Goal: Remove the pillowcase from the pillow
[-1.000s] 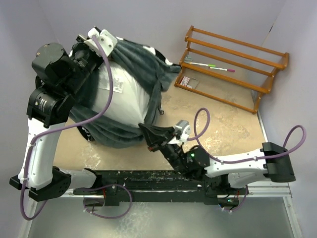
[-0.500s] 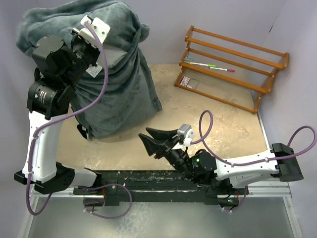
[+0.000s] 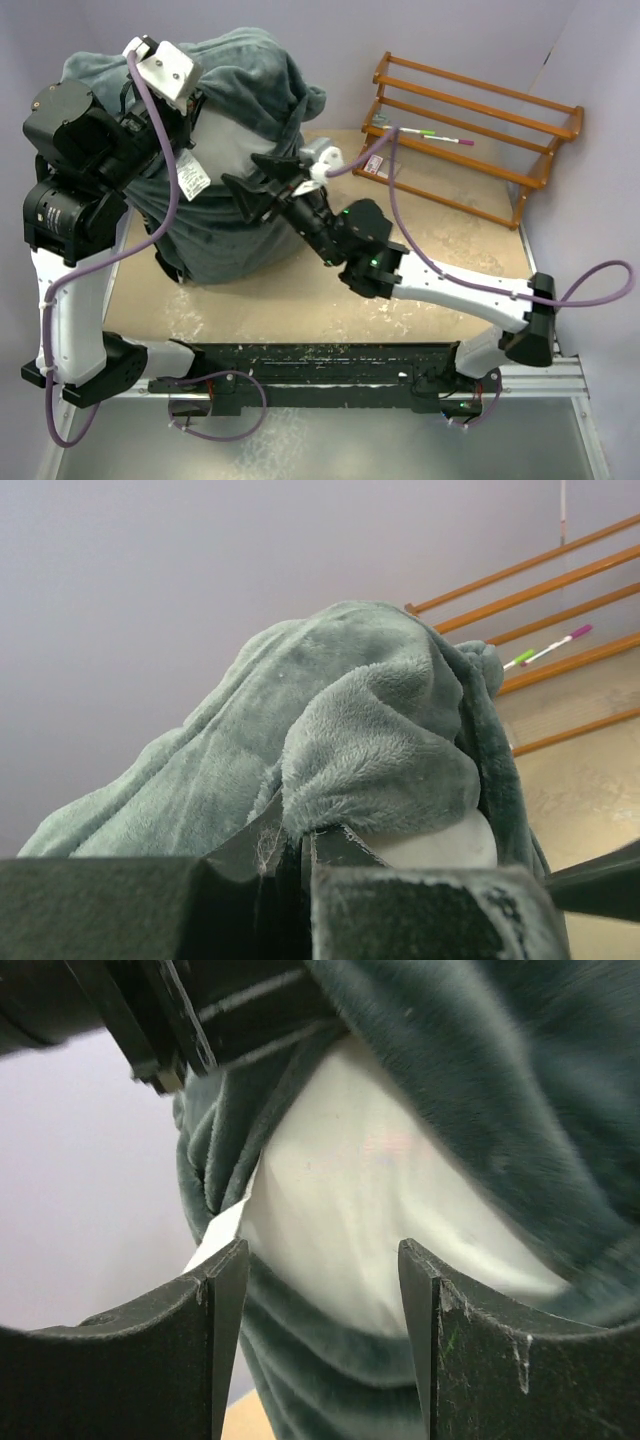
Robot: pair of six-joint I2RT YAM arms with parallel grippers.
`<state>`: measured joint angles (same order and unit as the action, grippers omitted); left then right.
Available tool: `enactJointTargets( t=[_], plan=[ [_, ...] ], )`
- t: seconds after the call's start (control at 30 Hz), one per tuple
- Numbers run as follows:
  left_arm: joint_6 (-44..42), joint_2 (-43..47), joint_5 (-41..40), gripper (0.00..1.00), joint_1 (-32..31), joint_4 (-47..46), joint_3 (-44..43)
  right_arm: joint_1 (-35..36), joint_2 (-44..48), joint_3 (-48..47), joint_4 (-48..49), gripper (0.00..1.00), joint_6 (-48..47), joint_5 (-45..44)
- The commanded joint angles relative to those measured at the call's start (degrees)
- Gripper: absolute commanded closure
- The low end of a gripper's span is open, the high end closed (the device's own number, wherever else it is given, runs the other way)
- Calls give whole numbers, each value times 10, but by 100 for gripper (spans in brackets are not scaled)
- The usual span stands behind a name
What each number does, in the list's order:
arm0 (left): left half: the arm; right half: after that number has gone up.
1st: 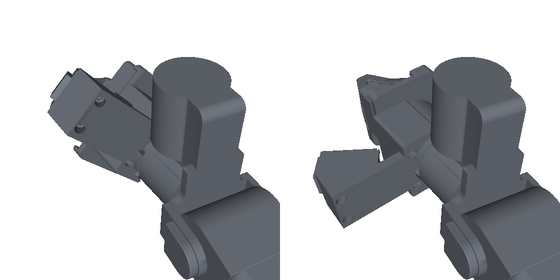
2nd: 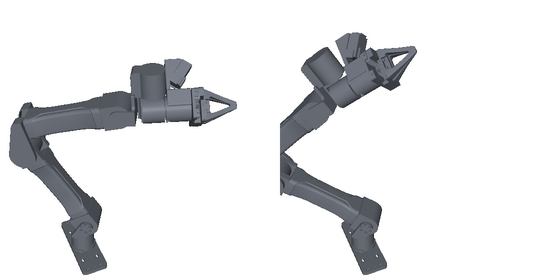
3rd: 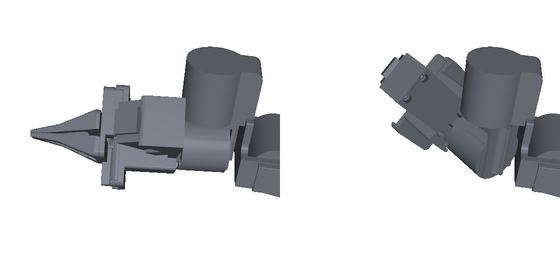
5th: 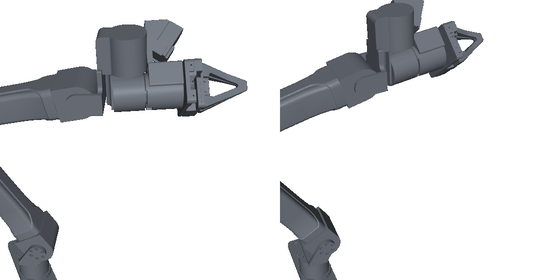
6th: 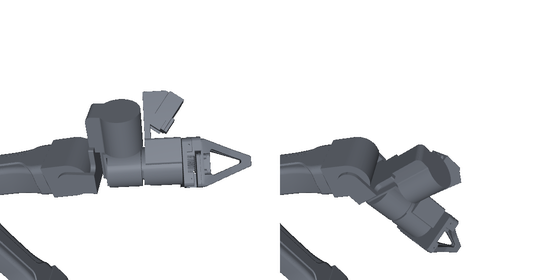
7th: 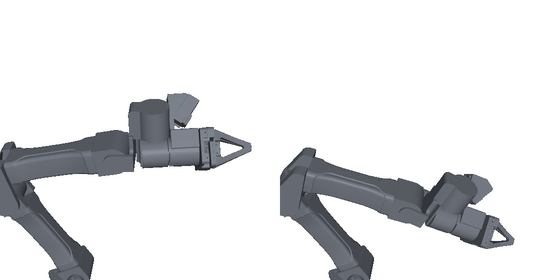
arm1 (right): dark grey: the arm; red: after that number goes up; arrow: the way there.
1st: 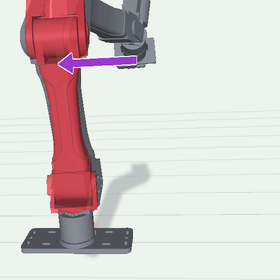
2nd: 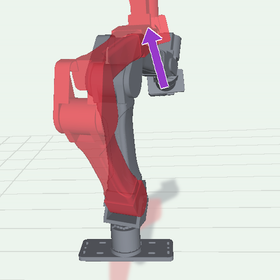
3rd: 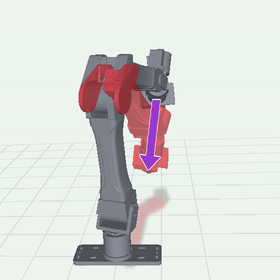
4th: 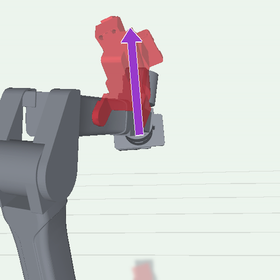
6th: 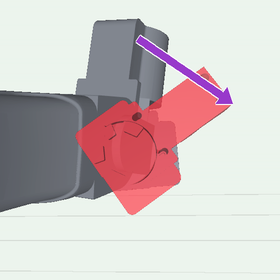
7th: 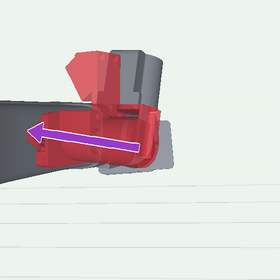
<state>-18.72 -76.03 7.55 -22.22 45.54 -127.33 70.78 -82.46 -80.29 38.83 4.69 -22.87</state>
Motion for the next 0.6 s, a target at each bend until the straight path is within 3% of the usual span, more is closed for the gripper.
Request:
enactJointTargets(
  t=[0.0, 0.2, 0.3, 0.57],
  plan=[
    [34, 7, 32, 100, -2, -16, -22, -40, -55, -74, -45, 36, 38, 100],
    [38, 10, 48, 100, -2, 2, -28, -56, -100, -123, -34, 30, 4, 62],
    [41, 15, 70, 100, -2, 16, -34, -62, -96, -113, -19, 23, -37, 9],
    [70, 13, 118, 100, -2, 50, -62, -98, -96, -77, -12, 10, -42, -53]
  ],
)
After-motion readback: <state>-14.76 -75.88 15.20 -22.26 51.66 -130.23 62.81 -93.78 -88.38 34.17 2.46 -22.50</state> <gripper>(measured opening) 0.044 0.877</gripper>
